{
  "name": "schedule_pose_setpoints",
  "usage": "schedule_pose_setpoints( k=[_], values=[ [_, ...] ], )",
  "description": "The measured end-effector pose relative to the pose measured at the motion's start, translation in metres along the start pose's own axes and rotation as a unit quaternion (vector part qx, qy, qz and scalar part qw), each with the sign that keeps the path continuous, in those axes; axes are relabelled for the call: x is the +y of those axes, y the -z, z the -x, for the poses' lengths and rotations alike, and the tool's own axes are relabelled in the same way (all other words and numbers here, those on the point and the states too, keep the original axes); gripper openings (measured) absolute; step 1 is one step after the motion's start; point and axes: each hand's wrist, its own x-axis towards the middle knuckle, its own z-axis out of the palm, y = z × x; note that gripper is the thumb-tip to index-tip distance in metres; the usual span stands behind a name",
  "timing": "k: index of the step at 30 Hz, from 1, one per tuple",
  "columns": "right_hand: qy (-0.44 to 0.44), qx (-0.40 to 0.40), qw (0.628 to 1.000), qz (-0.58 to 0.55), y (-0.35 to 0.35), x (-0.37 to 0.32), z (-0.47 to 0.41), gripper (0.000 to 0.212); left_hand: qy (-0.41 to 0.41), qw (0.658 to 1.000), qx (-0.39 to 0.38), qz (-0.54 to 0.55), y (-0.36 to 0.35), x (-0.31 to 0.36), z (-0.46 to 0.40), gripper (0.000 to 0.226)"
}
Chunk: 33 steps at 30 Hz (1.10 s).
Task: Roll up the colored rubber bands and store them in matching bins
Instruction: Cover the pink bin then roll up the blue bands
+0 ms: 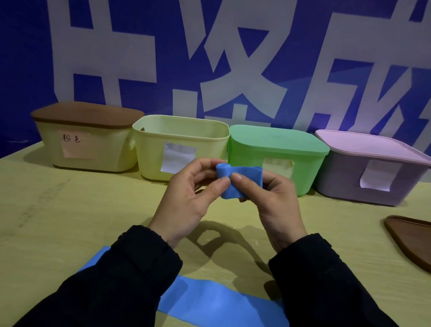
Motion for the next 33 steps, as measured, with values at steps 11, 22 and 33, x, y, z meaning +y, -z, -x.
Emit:
schedule_pose_setpoints(
  k=[11,22,33],
  values=[
    [-0.018,-0.006,0.999,-0.037,-0.002,-0.004,0.003,0.012,0.005,0.999,0.021,0.023,0.002,0.002,-0.002,0.034],
    [0.103,0.087,0.985,0.109,-0.011,0.000,0.009,0.004,-0.035,0.998,0.035,-0.034,-0.007,0.000,-0.001,0.021],
    [0.016,0.084,0.996,0.015,-0.006,-0.003,0.003,0.004,-0.044,0.998,-0.005,-0.039,-0.004,0.000,-0.001,0.023]
  ],
)
